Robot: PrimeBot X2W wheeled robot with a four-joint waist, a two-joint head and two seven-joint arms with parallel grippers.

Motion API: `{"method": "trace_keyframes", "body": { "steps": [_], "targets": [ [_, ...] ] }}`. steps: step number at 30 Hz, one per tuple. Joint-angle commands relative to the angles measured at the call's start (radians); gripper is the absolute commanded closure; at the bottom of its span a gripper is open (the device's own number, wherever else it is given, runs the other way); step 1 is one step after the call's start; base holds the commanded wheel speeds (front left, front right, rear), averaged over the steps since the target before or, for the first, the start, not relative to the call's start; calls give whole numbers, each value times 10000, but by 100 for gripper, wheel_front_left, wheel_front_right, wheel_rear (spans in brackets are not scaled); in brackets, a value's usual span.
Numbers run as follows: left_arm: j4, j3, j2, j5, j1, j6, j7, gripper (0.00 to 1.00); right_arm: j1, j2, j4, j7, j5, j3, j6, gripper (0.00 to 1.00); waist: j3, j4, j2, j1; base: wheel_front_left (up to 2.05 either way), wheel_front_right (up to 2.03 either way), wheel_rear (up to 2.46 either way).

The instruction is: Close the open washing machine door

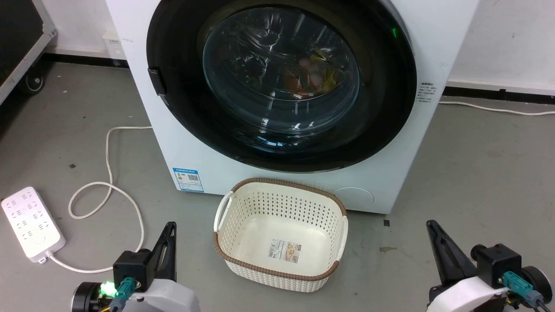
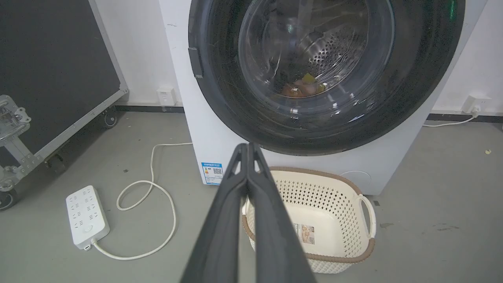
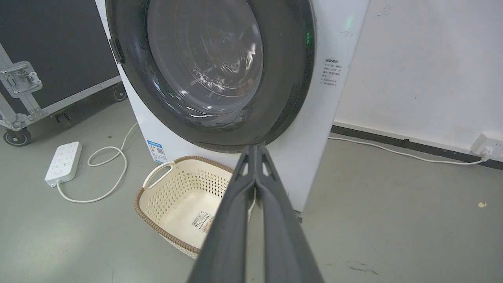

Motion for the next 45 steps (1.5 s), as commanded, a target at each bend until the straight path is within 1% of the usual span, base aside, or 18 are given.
{"method": "trace_keyframes", "body": {
  "steps": [1, 23, 45],
  "targets": [
    [-85, 44, -15, 96, -133, 72, 75, 100, -174, 29, -87, 56, -76, 28, -6, 100, 2, -3, 0, 0, 0, 0, 0],
    [-327, 158, -78, 373, -204, 289, 517, 100, -261, 36, -239, 500, -350, 103, -7, 100, 24, -28, 0, 0, 0, 0, 0],
    [-327, 158, -78, 373, -204, 289, 517, 100, -261, 36, -239, 500, -350, 103, -7, 100, 24, -28, 0, 0, 0, 0, 0]
  ]
}}
